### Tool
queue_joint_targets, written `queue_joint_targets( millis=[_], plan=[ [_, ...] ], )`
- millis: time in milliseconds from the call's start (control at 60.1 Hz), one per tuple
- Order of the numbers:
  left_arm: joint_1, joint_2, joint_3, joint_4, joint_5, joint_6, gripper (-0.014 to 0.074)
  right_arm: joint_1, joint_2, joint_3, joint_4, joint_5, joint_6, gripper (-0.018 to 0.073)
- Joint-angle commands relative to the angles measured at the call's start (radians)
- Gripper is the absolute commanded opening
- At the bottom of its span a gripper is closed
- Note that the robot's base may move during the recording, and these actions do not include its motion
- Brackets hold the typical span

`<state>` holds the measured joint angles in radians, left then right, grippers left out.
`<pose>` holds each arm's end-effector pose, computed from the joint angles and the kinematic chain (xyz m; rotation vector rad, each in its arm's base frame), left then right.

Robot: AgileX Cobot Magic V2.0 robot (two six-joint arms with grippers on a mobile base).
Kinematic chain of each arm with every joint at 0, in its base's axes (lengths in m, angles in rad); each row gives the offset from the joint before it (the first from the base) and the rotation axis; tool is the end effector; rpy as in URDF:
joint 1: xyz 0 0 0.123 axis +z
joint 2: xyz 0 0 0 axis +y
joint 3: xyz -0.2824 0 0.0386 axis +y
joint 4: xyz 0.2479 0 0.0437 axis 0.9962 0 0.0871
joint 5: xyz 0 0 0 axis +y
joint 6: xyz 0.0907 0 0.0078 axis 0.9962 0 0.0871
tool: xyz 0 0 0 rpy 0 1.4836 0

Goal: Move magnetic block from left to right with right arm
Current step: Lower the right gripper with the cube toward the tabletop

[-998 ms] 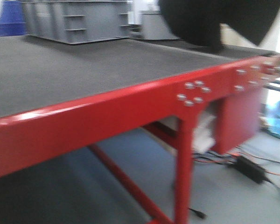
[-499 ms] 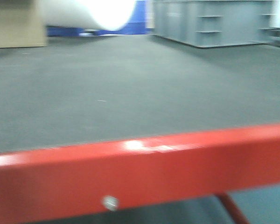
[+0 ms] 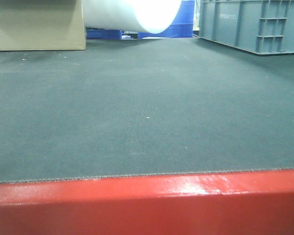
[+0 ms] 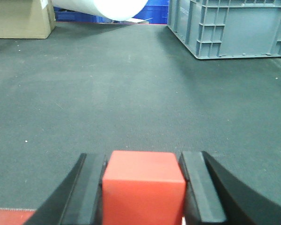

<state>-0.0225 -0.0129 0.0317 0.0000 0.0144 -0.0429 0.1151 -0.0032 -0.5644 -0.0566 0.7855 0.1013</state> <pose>0.0567 -0.0013 0.2018 -0.0155 1.5169 -0.0524 -0.0063 -0.0044 0.3189 -0.0159 1.7015 0.0976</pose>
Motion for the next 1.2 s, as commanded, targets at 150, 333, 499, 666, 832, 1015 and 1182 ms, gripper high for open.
queue_joint_targets(
  millis=[150, 333, 499, 666, 832, 1015, 1182],
  plan=[
    [0.0, -0.011, 0.01, 0.0, -0.09, -0.004, -0.0116, -0.004, 0.021, -0.027, -0.008, -0.095, -0.008, 0.014],
    [0.0, -0.011, 0.01, 0.0, -0.09, -0.004, -0.0116, -0.004, 0.021, -0.027, -0.008, -0.095, -0.008, 0.014],
    [0.0, -0.011, 0.01, 0.0, -0.09, -0.004, -0.0116, -0.004, 0.021, -0.027, -0.008, -0.095, -0.008, 0.014],
    [0.0, -0.011, 0.01, 0.0, -0.09, -0.004, -0.0116, -0.004, 0.021, -0.027, 0.001, -0.095, -0.008, 0.014],
    [0.0, -0.011, 0.01, 0.0, -0.09, -0.004, -0.0116, -0.004, 0.032, -0.027, 0.01, -0.079, -0.008, 0.014],
    [0.0, -0.011, 0.01, 0.0, -0.09, -0.004, -0.0116, -0.004, 0.207, -0.091, 0.057, -0.101, -0.062, 0.014],
    [0.0, -0.011, 0.01, 0.0, -0.09, -0.004, -0.0116, 0.038, 0.429, -0.179, 0.241, -0.174, -0.244, 0.014]
  ],
)
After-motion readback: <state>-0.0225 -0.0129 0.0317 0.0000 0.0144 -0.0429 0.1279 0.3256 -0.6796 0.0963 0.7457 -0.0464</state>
